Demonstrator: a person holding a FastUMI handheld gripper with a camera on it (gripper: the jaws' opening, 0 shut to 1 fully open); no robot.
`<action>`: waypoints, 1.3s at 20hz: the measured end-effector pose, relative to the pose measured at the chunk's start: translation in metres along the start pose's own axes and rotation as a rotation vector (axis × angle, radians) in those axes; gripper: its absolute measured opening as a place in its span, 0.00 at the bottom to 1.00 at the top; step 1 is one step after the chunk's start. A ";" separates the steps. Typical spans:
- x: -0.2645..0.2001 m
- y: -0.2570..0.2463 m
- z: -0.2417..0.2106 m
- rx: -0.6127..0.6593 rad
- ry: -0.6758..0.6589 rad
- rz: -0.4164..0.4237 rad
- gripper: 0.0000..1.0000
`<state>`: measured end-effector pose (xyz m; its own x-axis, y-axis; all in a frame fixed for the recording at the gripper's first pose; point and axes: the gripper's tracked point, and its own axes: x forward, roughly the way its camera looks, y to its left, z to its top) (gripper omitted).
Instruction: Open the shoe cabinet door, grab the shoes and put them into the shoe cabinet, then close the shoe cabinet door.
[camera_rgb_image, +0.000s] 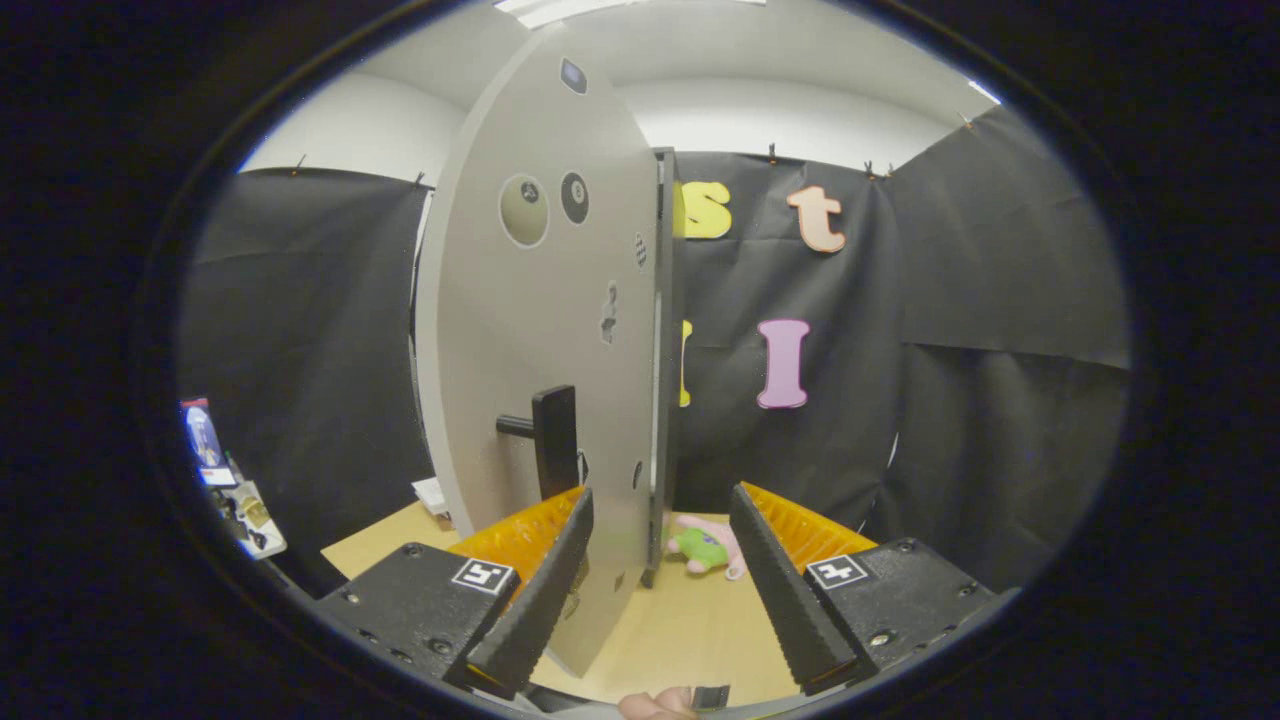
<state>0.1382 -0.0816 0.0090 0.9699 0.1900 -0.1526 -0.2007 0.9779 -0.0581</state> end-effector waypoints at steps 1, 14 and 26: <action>0.000 0.004 0.002 -0.006 -0.010 -0.002 0.92; 0.032 0.064 0.009 0.031 -0.063 -0.066 0.92; 0.071 0.139 0.006 0.015 -0.046 0.044 0.93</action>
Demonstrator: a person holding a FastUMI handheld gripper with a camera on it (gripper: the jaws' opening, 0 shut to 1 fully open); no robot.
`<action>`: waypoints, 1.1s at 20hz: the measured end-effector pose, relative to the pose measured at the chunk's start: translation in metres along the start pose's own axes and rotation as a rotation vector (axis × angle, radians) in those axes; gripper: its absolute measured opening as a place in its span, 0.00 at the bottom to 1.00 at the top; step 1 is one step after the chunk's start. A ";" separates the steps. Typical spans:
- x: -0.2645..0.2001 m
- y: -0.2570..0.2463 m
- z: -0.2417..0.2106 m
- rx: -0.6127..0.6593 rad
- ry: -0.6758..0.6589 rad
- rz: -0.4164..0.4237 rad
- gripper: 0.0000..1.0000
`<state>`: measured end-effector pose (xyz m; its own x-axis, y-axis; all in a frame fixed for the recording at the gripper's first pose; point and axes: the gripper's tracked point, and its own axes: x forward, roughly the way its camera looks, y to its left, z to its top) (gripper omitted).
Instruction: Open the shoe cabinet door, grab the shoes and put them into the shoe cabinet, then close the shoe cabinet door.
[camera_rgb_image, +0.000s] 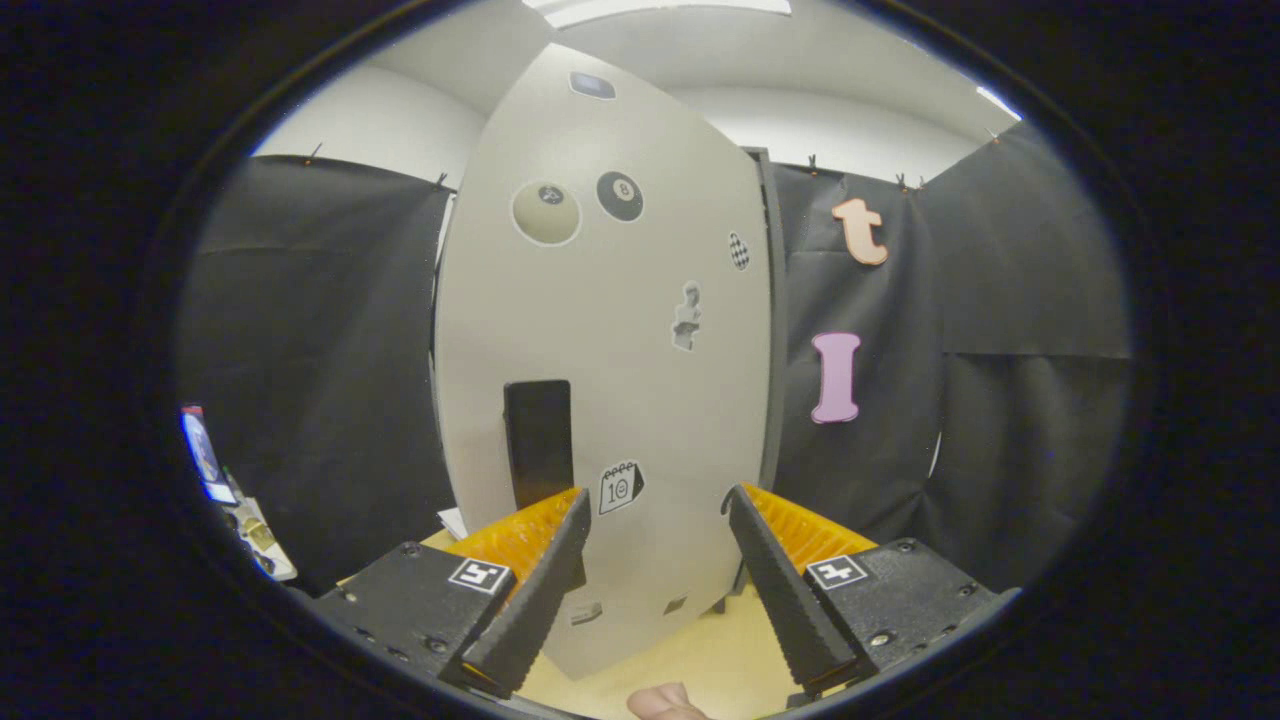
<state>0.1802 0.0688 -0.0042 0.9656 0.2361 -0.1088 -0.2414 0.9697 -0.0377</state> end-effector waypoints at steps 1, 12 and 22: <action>0.005 0.012 -0.002 0.001 0.009 0.027 0.94; 0.017 0.062 -0.025 -0.007 0.048 0.089 0.97; 0.003 0.064 -0.052 0.015 0.012 -0.065 0.97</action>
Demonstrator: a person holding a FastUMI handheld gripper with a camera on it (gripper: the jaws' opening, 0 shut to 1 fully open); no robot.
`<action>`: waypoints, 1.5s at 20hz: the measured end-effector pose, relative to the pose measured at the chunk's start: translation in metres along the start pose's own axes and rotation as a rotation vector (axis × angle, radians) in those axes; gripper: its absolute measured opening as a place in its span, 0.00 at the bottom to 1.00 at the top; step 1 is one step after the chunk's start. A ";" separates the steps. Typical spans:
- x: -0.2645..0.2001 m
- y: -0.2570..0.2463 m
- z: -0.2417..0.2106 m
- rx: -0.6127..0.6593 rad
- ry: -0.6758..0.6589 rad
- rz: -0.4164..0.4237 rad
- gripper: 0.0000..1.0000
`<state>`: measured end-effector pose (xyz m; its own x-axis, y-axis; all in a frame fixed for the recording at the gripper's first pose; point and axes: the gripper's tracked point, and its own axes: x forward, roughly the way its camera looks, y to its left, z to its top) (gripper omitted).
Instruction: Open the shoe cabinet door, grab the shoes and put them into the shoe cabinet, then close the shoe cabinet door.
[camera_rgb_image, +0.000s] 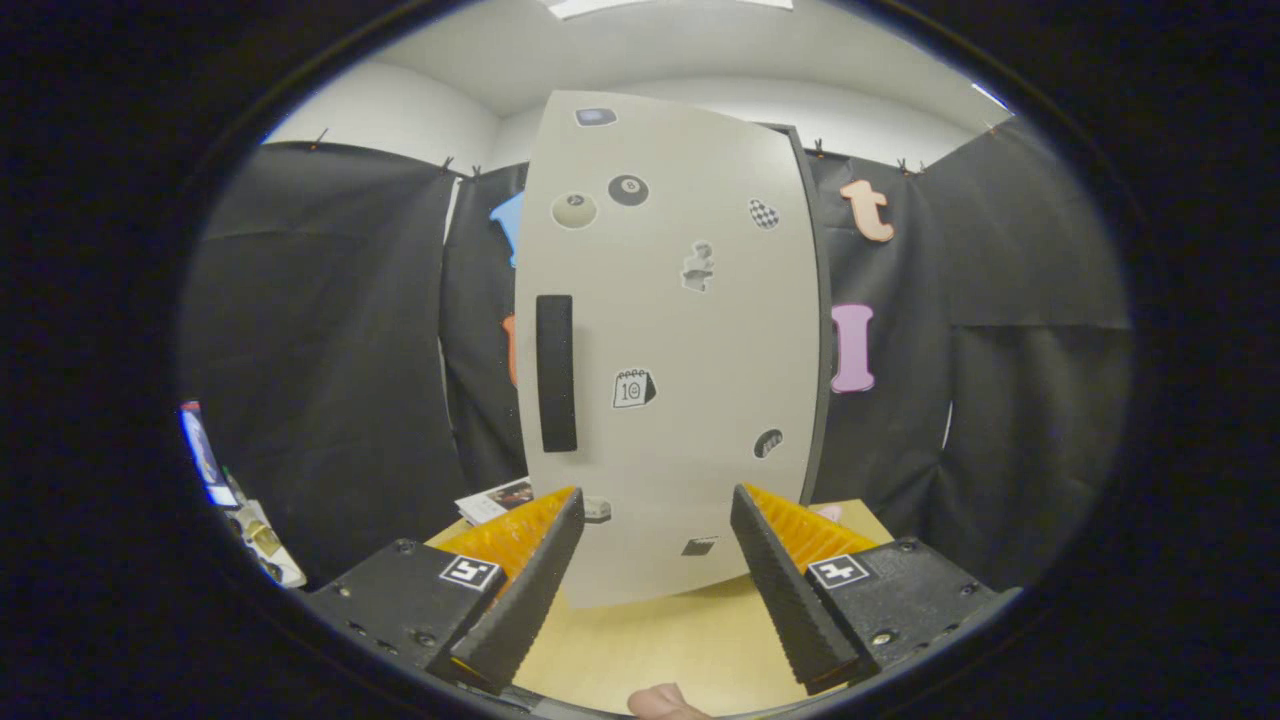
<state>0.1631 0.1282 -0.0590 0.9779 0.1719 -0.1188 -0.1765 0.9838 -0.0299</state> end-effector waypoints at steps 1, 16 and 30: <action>-0.002 0.005 -0.005 -0.001 -0.001 0.000 0.97; -0.051 0.026 -0.034 0.059 0.015 -0.033 0.98; -0.109 0.040 -0.024 -0.038 -0.100 -0.021 0.98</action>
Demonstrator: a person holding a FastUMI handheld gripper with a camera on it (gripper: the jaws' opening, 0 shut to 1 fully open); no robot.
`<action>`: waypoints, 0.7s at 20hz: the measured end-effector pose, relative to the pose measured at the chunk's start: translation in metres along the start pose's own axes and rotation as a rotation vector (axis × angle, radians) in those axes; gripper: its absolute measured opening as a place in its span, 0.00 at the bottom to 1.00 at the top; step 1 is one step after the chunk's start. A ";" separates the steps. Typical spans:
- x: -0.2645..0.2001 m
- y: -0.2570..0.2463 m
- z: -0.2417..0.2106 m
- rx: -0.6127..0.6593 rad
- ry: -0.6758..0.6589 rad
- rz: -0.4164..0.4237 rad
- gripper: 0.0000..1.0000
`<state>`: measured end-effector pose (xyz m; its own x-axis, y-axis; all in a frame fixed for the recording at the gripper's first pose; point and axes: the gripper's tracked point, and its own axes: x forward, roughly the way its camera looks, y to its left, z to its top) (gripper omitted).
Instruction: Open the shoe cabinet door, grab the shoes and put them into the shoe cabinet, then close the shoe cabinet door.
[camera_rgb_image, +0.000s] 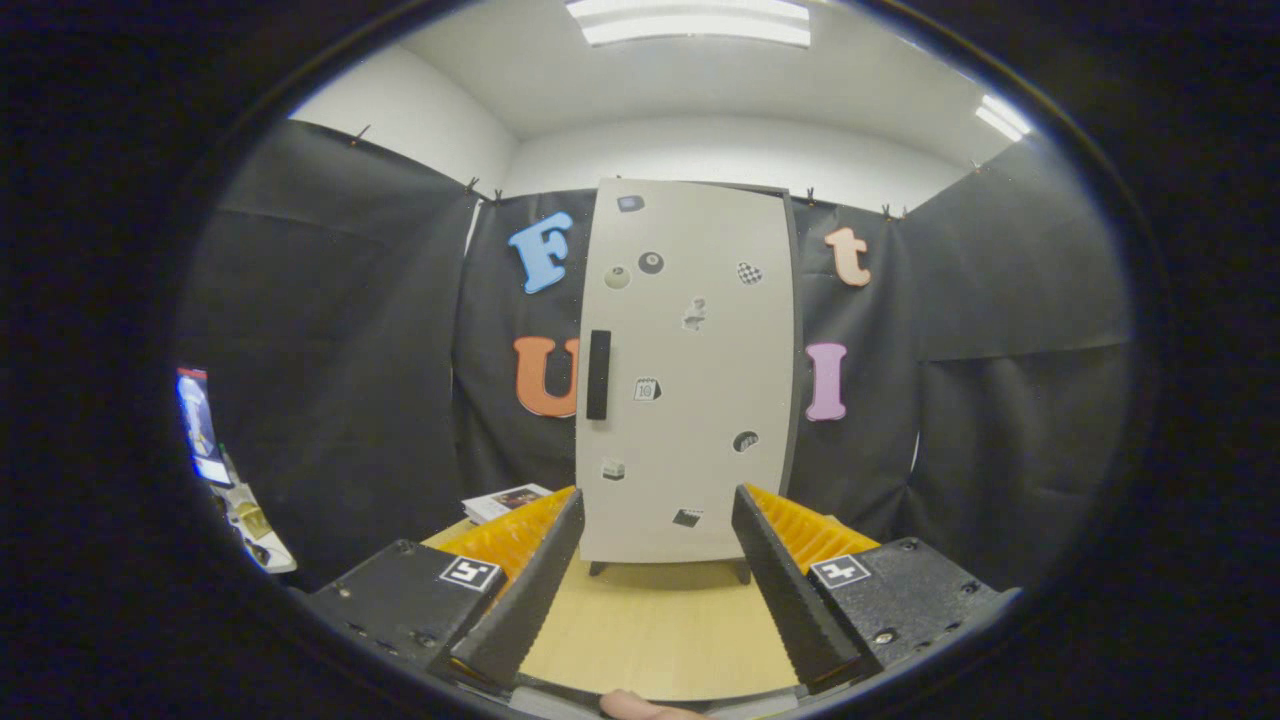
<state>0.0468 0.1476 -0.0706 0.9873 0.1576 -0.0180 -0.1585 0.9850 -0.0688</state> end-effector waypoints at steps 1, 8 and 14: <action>-0.001 0.000 0.000 0.007 0.002 0.005 0.98; -0.009 -0.015 -0.003 0.013 0.013 -0.010 0.98; -0.019 -0.017 -0.002 0.025 -0.012 0.012 0.98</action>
